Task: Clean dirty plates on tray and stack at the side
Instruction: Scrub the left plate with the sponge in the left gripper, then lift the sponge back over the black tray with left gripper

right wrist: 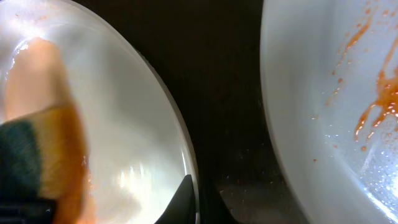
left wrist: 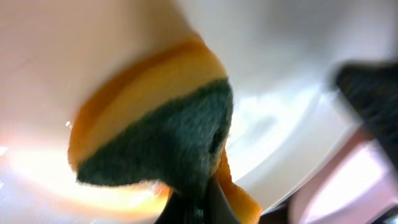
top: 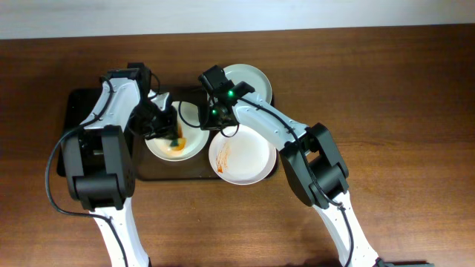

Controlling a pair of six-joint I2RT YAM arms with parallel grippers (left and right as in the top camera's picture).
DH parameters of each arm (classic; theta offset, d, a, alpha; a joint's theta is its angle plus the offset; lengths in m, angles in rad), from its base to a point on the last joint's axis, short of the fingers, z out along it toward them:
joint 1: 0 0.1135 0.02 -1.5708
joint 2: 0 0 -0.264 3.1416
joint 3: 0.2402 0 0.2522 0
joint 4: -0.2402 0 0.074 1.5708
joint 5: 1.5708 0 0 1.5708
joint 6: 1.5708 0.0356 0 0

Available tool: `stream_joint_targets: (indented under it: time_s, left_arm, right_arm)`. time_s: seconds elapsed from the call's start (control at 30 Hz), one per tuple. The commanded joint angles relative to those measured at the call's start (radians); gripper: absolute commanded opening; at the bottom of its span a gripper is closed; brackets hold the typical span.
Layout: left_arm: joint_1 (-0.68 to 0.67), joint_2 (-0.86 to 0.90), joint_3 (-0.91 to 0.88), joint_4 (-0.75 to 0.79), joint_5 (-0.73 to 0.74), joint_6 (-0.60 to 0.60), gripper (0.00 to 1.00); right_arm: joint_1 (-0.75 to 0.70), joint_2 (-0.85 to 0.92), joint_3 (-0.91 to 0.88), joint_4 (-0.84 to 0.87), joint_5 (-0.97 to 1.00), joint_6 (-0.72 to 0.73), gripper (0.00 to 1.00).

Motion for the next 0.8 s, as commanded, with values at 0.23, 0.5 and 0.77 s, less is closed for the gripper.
stream_joint_targets:
  time_s: [0.23,0.5,0.77]
  left_arm:
    - [0.095,0.013,0.106,0.158,-0.006,-0.206,0.01]
    - [0.213,0.013,0.489,-0.204,-0.192,-0.173,0.01]
    - [0.289,0.013,0.546,-0.295,-0.192,-0.159,0.01]
  right_arm:
    - [-0.003,0.022,0.000,-0.039,-0.002,0.004,0.04]
    - [-0.003,0.017,0.012,-0.038,-0.034,-0.012,0.04]
    - [0.009,-0.079,0.091,-0.114,0.084,-0.096,0.04]
